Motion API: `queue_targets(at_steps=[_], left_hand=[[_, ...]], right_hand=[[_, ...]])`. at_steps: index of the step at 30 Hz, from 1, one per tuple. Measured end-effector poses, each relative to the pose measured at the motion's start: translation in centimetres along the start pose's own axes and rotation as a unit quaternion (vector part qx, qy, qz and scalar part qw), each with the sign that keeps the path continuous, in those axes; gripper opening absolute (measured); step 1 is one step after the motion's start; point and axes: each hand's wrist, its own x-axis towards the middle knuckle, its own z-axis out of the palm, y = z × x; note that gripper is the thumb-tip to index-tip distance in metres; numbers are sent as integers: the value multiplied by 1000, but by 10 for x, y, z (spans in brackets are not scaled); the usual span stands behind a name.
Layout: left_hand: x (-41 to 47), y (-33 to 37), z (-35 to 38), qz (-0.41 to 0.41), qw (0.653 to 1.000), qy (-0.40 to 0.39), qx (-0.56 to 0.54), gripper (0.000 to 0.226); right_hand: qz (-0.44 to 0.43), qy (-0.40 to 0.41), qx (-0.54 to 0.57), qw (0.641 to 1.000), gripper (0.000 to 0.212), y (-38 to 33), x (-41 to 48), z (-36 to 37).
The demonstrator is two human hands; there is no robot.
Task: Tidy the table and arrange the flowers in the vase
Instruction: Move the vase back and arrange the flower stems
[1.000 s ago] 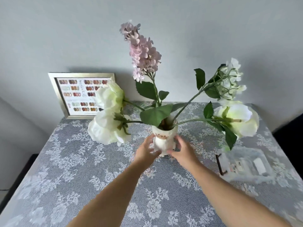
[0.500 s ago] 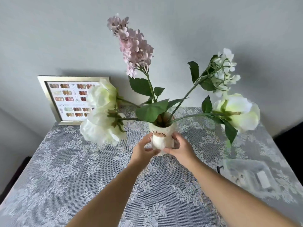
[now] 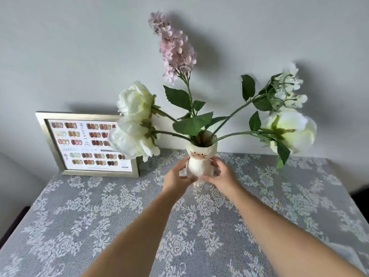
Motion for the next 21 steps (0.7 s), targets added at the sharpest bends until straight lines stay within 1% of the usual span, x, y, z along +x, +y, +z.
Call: queue_targets(at_steps=[5, 10, 17, 21], left_hand=[[24, -6, 2, -2, 1000, 3, -5, 72], [37, -14, 3, -19, 1000, 11, -15, 72], [45, -23, 9, -16, 1000, 13, -18, 71], [45, -28, 12, -24, 999, 27, -27, 74]], right_hand=[[-17, 6, -6, 1000, 71, 0, 22, -1], [-23, 4, -24, 999, 76, 5, 35, -1], [-23, -5, -21, 999, 68, 12, 42, -1], [-24, -11, -11, 1000, 70, 13, 40, 0]])
